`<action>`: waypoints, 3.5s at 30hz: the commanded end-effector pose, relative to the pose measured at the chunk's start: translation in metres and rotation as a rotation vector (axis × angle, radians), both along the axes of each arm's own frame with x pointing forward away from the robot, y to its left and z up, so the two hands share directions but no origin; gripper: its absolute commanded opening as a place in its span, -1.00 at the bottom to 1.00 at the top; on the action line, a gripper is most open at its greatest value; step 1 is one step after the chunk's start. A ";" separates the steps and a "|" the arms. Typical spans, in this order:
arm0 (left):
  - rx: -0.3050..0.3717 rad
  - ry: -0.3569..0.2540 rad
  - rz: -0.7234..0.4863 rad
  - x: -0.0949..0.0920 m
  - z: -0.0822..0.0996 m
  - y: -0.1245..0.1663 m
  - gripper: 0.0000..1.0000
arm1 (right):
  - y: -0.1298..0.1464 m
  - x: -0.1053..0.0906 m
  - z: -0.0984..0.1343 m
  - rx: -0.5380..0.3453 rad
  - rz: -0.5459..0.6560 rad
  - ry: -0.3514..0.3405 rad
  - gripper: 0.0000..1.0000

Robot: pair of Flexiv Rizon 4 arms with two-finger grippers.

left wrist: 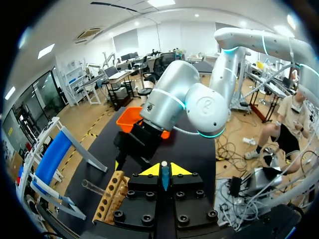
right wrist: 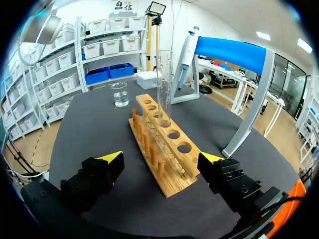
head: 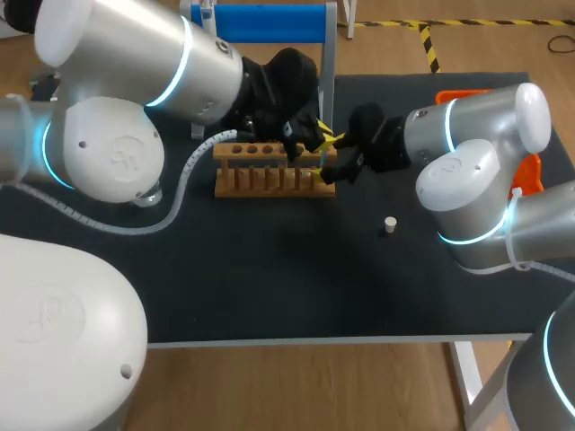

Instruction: Invert the test tube, pick up the pipette, mount the tip to pipette, aspirate from beaker and dispense into the tube, eject the tip, return the pipette, and cap with the stopper.

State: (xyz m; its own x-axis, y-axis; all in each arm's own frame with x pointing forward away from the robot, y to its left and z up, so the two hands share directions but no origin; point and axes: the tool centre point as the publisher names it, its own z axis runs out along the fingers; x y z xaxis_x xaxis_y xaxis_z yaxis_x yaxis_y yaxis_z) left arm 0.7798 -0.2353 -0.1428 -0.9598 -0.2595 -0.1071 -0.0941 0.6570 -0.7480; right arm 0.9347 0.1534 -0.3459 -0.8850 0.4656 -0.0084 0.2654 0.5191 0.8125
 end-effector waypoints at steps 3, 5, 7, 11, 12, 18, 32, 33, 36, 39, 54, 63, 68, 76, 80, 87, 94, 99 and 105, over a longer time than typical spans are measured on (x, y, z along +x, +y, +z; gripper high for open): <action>-0.001 -0.009 0.018 0.001 0.002 0.000 -1.00 | -0.001 0.000 0.001 -0.002 0.002 0.003 1.00; -0.001 -0.009 0.018 0.001 0.002 0.000 -1.00 | -0.001 0.000 0.001 -0.002 0.002 0.003 1.00; -0.001 -0.009 0.018 0.001 0.002 0.000 -1.00 | -0.001 0.000 0.001 -0.002 0.002 0.003 1.00; -0.001 -0.009 0.018 0.001 0.002 0.000 -1.00 | -0.001 0.000 0.001 -0.002 0.002 0.003 1.00; -0.001 -0.009 0.018 0.001 0.002 0.000 -1.00 | -0.001 0.000 0.001 -0.002 0.002 0.003 1.00; -0.001 -0.009 0.018 0.001 0.002 0.000 -1.00 | -0.001 0.000 0.001 -0.002 0.002 0.003 1.00; -0.001 -0.009 0.018 0.001 0.002 0.000 -1.00 | -0.009 -0.009 0.008 0.001 0.000 -0.015 1.00; -0.001 -0.009 0.018 0.001 0.002 0.000 -1.00 | -0.012 -0.012 0.010 0.004 -0.001 -0.020 1.00; -0.001 -0.009 0.018 0.001 0.002 0.000 -1.00 | -0.023 -0.023 0.016 0.018 0.003 -0.030 1.00; -0.001 -0.009 0.018 0.001 0.002 0.000 -1.00 | -0.033 -0.036 0.020 0.042 0.023 -0.041 1.00; -0.001 -0.009 0.018 0.001 0.002 0.000 -1.00 | -0.061 -0.087 0.050 0.191 0.159 -0.153 1.00; -0.001 -0.009 0.018 0.001 0.002 0.000 -1.00 | -0.062 -0.105 0.073 0.325 0.252 -0.228 1.00; -0.001 -0.009 0.018 0.001 0.002 0.000 -1.00 | -0.060 -0.116 0.087 0.400 0.336 -0.270 1.00; -0.001 -0.009 0.018 0.001 0.002 0.000 -1.00 | -0.060 -0.126 0.101 0.482 0.411 -0.304 1.00; -0.001 -0.009 0.018 0.001 0.002 0.000 -1.00 | -0.059 -0.128 0.107 0.531 0.427 -0.290 1.00; -0.001 -0.009 0.018 0.001 0.002 0.000 -1.00 | -0.051 -0.127 0.115 0.587 0.421 -0.243 1.00; -0.001 -0.009 0.018 0.001 0.002 0.000 -1.00 | -0.038 -0.127 0.122 0.603 0.438 -0.185 1.00; -0.001 -0.009 0.018 0.001 0.002 0.000 -1.00 | -0.027 -0.130 0.130 0.606 0.473 -0.161 1.00; -0.001 -0.009 0.018 0.001 0.002 0.000 -1.00 | -0.018 -0.132 0.137 0.599 0.497 -0.154 1.00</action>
State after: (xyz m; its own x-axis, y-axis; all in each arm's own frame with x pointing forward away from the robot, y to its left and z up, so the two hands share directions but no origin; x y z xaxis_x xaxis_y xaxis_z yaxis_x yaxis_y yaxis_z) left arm 0.7801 -0.2356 -0.1422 -0.9540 -0.2764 -0.1166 -0.0966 0.6512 -0.7527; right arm 0.8009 0.1325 -0.2119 -0.9996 -0.0111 -0.0244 -0.0244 0.0045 0.9997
